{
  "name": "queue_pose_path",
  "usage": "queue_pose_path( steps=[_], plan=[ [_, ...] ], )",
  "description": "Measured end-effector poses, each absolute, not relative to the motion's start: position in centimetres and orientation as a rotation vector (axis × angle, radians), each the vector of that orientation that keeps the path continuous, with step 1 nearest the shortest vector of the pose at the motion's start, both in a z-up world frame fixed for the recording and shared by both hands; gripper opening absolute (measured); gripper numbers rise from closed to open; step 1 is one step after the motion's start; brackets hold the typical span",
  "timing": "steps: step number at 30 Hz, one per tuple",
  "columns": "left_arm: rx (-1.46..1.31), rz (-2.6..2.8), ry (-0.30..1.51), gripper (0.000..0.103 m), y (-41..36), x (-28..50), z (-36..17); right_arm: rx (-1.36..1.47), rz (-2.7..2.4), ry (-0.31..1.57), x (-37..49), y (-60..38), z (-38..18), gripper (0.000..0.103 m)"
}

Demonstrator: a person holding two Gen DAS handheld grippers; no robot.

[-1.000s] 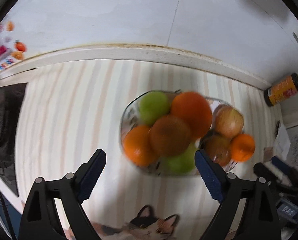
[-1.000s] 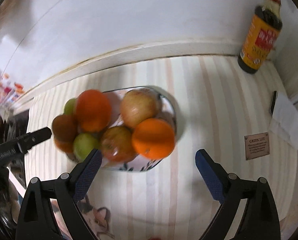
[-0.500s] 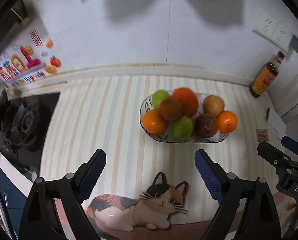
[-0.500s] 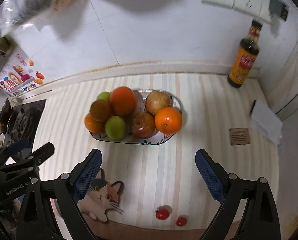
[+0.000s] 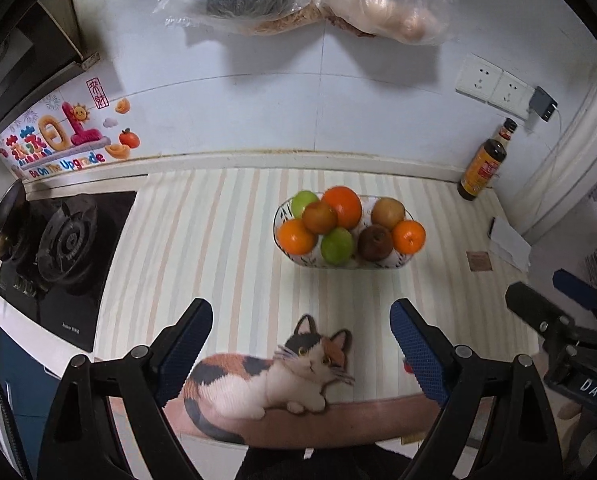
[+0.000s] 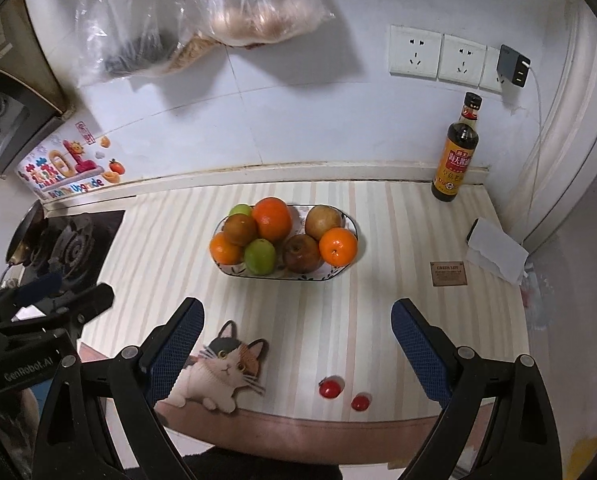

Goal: Organize fruits
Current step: 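Open both tools and lift them back from the plate, then grasp a cherry tomato with the left tool while the right tool grasps the other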

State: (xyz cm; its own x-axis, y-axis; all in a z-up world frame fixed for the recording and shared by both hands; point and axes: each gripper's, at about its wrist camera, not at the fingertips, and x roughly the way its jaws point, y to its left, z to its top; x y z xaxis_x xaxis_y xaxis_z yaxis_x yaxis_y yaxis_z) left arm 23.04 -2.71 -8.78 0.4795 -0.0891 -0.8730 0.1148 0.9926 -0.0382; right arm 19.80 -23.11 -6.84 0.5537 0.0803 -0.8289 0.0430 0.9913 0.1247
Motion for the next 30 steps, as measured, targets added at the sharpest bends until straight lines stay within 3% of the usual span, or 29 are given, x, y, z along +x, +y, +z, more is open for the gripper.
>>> queue_pose_path(
  steps=[20,22,24,30],
  plan=[
    [0.02,-0.134,1.038,0.091,-3.2,20.6,-6.8,0.187,0.035,0.942,17.4,-23.1,-3.8,0.1],
    [0.024,-0.137,1.044,0.091,-3.4,20.9,-7.3,0.2,0.022,0.941,17.8,-23.7,-4.4,0.1],
    [0.032,-0.133,1.051,0.102,-3.9,21.4,-8.1,0.218,0.02,0.958,18.2,-24.4,-5.3,0.1],
    [0.081,-0.159,1.105,0.102,-6.5,23.2,-12.4,0.309,-0.009,1.085,19.4,-28.5,-12.5,0.1]
  ],
)
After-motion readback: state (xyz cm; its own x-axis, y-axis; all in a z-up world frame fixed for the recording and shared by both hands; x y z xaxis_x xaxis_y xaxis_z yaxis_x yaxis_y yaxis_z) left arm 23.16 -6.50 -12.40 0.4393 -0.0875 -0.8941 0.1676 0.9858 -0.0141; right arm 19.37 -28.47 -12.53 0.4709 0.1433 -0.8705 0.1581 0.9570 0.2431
